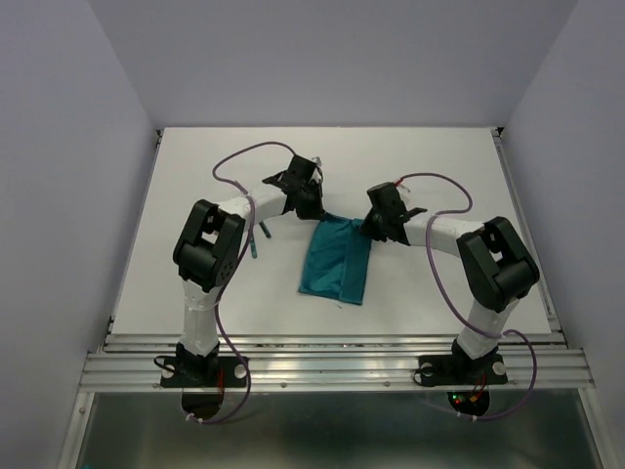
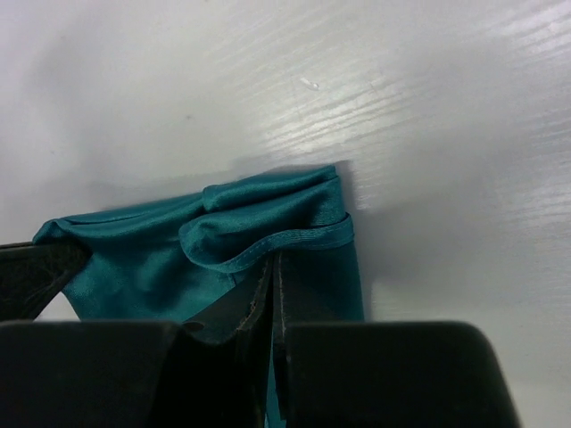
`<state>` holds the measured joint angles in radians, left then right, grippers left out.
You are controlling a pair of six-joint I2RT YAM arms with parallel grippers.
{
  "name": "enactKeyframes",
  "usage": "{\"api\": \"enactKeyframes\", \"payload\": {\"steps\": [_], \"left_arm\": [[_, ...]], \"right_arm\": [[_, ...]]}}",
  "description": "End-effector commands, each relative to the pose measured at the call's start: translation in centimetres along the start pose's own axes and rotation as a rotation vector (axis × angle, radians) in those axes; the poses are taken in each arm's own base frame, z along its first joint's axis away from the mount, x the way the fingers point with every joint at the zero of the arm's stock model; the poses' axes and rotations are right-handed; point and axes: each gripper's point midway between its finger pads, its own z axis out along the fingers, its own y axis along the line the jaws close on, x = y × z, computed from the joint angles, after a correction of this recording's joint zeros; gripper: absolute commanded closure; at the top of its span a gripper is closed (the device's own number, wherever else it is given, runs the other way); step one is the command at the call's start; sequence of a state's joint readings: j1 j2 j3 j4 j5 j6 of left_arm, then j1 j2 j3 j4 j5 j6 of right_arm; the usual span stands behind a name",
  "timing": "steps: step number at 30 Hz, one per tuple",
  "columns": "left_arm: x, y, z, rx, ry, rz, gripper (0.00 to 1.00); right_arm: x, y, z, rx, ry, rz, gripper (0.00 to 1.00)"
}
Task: Fold the napkin into a case and place the utensils inside
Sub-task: Move the 2/3-rectangle-folded napkin to the center of the board, then smooth out the 2/3-rectangle-folded napkin at the center of the board.
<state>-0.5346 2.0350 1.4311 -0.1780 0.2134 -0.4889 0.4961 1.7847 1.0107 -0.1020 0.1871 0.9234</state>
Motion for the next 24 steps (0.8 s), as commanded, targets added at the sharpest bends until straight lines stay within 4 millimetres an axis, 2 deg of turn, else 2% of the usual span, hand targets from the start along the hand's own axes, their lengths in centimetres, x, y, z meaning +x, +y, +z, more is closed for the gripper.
{"api": "enactKeyframes", "payload": {"steps": [1,8,17,21,24], "left_arm": [[-2.3,-1.6,-0.6,0.046,-0.026,0.062,1.0],[-1.8,-1.8,0.5,0.073,0.02,0.088,1.0],[-1.6,-1.9,0.8,0.082,0.029,0.102,1.0],[-1.5,-1.7,0.9,0.078,0.035,0.104,1.0],[-1.4,-1.6,1.1,0.078,0.039,0.106,1.0]], "right_arm": [[-3.1,2.8,-1.0,-0.06,-0.074,0.008,0.93],[-3.3,3.9,-0.7,-0.083,-0.052,-0.083,0.92],[-2.9,3.6,0.8,-0.05,-0.026,-0.144,0.93],[-3.3,4.5,0.0,-0.089,-0.028,-0.172,0.93],[-4.1,5.6,-1.8,-0.151,-0.055,-0.194,0.92]]}}
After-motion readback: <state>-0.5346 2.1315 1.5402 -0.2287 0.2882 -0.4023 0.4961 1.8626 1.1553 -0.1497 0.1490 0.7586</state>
